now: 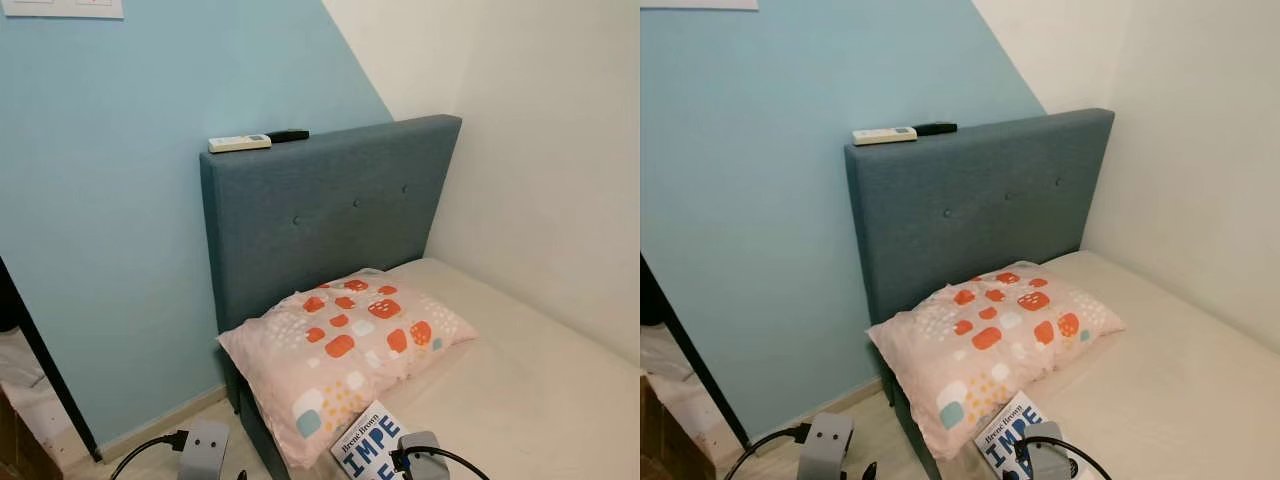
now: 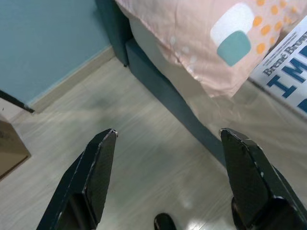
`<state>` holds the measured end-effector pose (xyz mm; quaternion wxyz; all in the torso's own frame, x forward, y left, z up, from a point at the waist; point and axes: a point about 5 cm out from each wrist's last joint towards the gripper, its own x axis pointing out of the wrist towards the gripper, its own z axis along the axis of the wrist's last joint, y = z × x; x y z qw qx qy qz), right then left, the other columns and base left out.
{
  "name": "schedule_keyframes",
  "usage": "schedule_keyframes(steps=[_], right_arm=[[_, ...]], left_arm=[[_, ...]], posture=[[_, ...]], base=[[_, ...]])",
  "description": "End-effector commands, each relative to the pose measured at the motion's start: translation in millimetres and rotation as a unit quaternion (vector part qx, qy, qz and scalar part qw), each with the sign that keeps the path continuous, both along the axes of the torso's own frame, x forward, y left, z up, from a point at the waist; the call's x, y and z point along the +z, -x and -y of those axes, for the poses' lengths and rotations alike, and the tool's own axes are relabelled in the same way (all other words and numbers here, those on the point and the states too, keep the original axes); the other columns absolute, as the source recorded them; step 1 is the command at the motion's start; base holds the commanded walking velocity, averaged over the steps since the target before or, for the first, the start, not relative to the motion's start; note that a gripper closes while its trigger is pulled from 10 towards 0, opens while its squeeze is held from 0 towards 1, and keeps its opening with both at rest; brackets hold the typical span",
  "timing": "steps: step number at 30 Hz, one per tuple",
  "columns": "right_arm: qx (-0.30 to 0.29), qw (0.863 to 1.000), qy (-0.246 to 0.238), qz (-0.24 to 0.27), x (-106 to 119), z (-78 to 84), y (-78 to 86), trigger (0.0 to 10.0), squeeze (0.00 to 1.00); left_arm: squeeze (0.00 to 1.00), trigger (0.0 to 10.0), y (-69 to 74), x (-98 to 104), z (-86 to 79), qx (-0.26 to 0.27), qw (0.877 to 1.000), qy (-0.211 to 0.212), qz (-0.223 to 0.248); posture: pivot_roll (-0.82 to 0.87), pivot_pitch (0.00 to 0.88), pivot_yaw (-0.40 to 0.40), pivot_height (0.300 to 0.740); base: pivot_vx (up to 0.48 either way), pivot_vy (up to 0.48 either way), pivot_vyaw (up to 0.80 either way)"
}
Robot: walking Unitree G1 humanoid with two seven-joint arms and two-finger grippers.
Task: Clean up the room
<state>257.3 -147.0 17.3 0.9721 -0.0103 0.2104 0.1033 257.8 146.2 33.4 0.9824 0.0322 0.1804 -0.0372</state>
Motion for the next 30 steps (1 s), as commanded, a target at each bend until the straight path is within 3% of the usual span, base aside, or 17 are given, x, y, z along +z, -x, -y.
schedule_keyframes(steps=[1, 10, 13, 30], right_arm=[[0.0, 1.0, -0.001, -0.006, -4.9, -1.5, 3.7, 10.0, 0.0], [0.006, 1.0, 0.003, -0.001, -4.8, -1.5, 2.2, 10.0, 0.0], [0.005, 1.0, 0.005, 0.001, -5.2, -1.5, 1.1, 10.0, 0.0], [0.0, 1.0, -0.004, 0.006, -5.0, -1.0, 0.3, 10.0, 0.0]], left_arm=[[0.0, 10.0, 4.5, -8.4, -0.2, 0.007, 1.0, -0.001, -0.015], [0.0, 10.0, -0.5, -4.4, 3.3, 0.001, 1.0, -0.008, 0.001], [0.0, 10.0, -1.8, -3.4, 3.9, -0.014, 0.999, -0.031, 0.006], [0.0, 10.0, -4.4, -1.7, 0.3, -0.015, 1.0, -0.023, 0.013]], posture=[[0.0, 0.128, -0.042, 0.74], [0.0, 0.126, -0.05, 0.74], [0.0, 0.129, -0.049, 0.74], [0.01, 0.13, -0.044, 0.74]], base=[[0.0, 0.0, 0.0], [0.0, 0.0, 0.0], [0.0, -0.48, 0.0], [0.0, -0.056, 0.0]])
